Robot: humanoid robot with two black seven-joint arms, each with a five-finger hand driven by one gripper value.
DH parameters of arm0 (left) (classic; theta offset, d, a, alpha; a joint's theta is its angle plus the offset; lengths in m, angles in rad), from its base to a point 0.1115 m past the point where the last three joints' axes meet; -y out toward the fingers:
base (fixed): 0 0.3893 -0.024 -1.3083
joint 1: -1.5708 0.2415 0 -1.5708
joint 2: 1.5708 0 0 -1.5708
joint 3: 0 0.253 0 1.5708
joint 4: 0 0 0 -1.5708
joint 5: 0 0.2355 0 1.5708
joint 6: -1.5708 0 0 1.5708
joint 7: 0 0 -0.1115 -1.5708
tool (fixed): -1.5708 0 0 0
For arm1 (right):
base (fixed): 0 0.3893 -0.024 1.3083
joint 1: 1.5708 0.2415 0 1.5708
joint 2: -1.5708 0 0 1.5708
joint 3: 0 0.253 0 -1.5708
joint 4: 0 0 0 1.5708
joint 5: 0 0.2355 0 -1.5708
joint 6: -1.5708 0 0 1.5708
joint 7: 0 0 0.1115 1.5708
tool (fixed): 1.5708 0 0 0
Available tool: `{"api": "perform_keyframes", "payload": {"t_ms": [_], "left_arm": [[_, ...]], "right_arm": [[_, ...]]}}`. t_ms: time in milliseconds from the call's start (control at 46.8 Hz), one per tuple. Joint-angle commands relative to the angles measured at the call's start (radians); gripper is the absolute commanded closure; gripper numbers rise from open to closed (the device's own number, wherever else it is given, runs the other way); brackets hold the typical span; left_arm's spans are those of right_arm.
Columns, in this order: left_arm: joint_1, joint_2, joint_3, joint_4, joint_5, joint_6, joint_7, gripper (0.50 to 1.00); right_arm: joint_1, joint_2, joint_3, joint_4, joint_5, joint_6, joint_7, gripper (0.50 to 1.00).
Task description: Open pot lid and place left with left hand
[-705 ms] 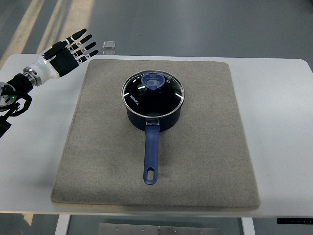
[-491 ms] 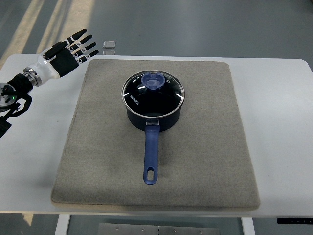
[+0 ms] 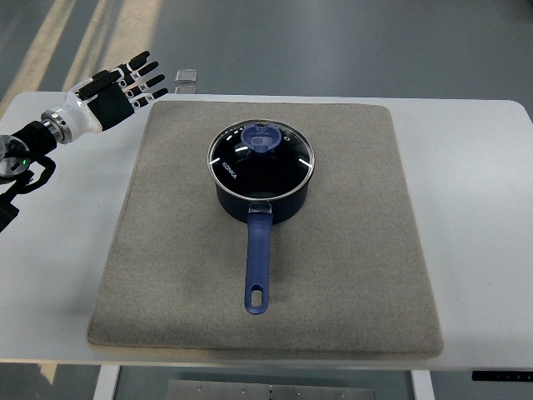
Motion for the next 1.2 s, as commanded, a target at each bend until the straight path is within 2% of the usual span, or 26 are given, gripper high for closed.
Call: {"api": "perform_keyframes", "payload": {"t_ms": [0,128,214,342,470,726,875,1046,1174], "left_arm": [[-0.020,0.000,-0.009,-0.001,0.145,-0.046,-0.032,0.508],[-0.039,0.013,-0.013,-0.007,0.301,-0.058,-0.145,0.508],[-0.049,0.016,-0.013,-0.011,0.408,-0.067,-0.188,0.508],[-0.080,0.023,-0.012,-0.037,0.612,-0.077,-0.196,0.508],[-0.108,0.043,-0.010,-0.111,0.809,-0.077,-0.202,0.508],[-0.166,0.068,0.005,-0.220,1.048,-0.077,-0.216,0.510],[-0.189,0.068,0.008,-0.263,1.200,-0.077,-0.262,0.510],[-0.192,0.082,0.036,-0.367,1.334,-0.077,-0.337,0.512],[-0.198,0.086,0.043,-0.435,1.452,-0.077,-0.358,0.514]], "right_arm": [[0.000,0.000,0.000,0.000,0.000,0.000,0.000,0.585],[0.000,0.000,0.000,0.000,0.000,0.000,0.000,0.585],[0.000,0.000,0.000,0.000,0.000,0.000,0.000,0.585],[0.000,0.000,0.000,0.000,0.000,0.000,0.000,0.585],[0.000,0.000,0.000,0.000,0.000,0.000,0.000,0.585],[0.000,0.000,0.000,0.000,0.000,0.000,0.000,0.585],[0.000,0.000,0.000,0.000,0.000,0.000,0.000,0.585],[0.000,0.000,0.000,0.001,0.000,0.000,0.000,0.585],[0.000,0.000,0.000,0.000,0.000,0.000,0.000,0.585]]}}
